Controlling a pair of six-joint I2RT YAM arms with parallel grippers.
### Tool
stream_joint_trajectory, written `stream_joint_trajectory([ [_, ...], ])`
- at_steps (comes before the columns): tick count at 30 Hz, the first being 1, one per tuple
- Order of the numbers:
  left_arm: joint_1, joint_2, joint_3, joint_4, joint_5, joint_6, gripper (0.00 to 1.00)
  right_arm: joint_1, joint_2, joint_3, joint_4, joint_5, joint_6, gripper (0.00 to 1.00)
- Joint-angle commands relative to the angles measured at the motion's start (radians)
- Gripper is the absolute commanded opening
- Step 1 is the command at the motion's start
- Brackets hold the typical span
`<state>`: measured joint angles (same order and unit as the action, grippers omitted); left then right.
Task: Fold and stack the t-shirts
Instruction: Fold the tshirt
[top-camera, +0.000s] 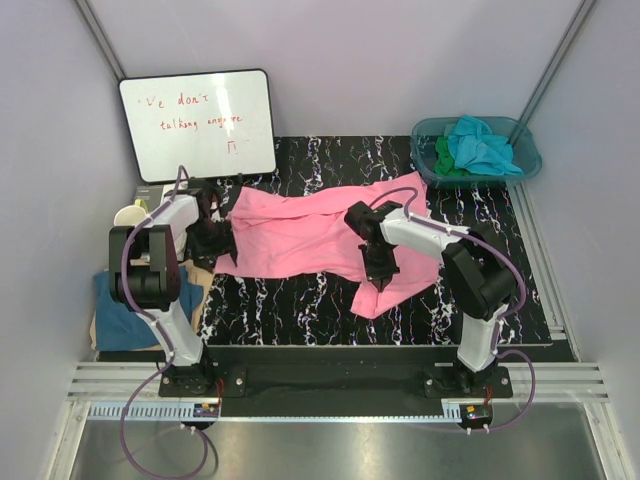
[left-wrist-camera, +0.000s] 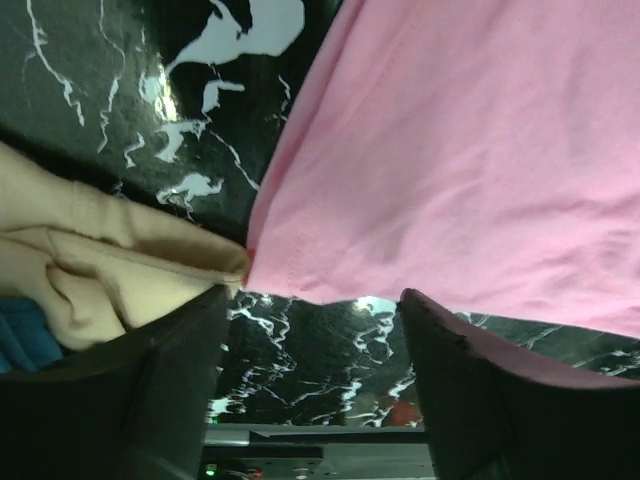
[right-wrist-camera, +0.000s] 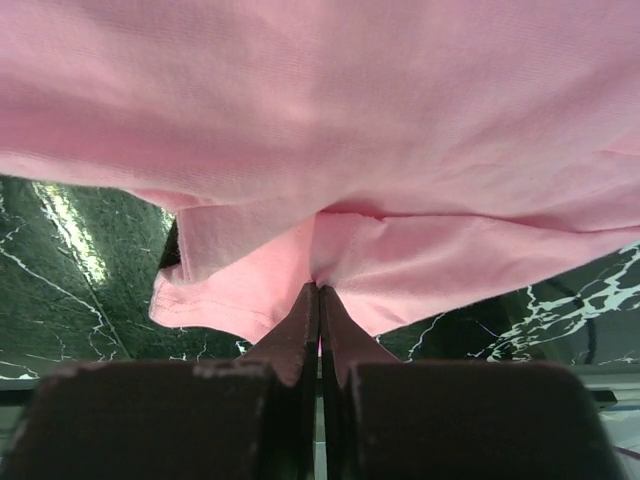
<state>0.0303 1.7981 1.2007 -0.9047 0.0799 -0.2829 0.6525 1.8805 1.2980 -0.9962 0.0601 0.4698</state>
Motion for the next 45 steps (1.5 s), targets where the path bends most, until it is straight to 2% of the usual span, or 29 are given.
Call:
stream_joint_trajectory([
  [1, 0.003, 0.030, 0.043, 0.006, -0.003, -0.001, 0.41, 0.010, -0.089, 0.061, -0.042, 0.072, 0.001, 0.00],
  [2, 0.003, 0.036, 0.043, 0.006, -0.002, -0.002, 0.09, 0.012, -0.095, 0.072, -0.059, 0.092, 0.000, 0.00],
  [3, 0.003, 0.038, 0.045, 0.006, -0.003, -0.002, 0.00, 0.009, -0.101, 0.078, -0.068, 0.102, 0.003, 0.00],
  [12, 0.003, -0.065, 0.086, -0.022, 0.032, 0.019, 0.00, 0.009, -0.213, 0.096, -0.127, 0.184, 0.036, 0.00],
  [18, 0.003, -0.147, 0.108, -0.037, 0.047, 0.007, 0.00, 0.003, -0.296, 0.099, -0.153, 0.291, 0.053, 0.00],
  [22, 0.003, -0.140, 0.151, -0.036, 0.046, -0.009, 0.00, -0.028, -0.320, 0.107, -0.156, 0.384, 0.058, 0.00],
  [34, -0.007, 0.076, 0.473, -0.033, 0.104, -0.061, 0.00, -0.252, -0.241, 0.223, -0.025, 0.465, -0.111, 0.00],
  [40, -0.017, 0.211, 0.640, -0.049, 0.127, -0.076, 0.00, -0.324, -0.104, 0.359, 0.027, 0.466, -0.194, 0.00],
  [45, -0.020, 0.302, 0.704, -0.057, 0.121, -0.085, 0.00, -0.366, 0.015, 0.452, 0.067, 0.455, -0.215, 0.00],
])
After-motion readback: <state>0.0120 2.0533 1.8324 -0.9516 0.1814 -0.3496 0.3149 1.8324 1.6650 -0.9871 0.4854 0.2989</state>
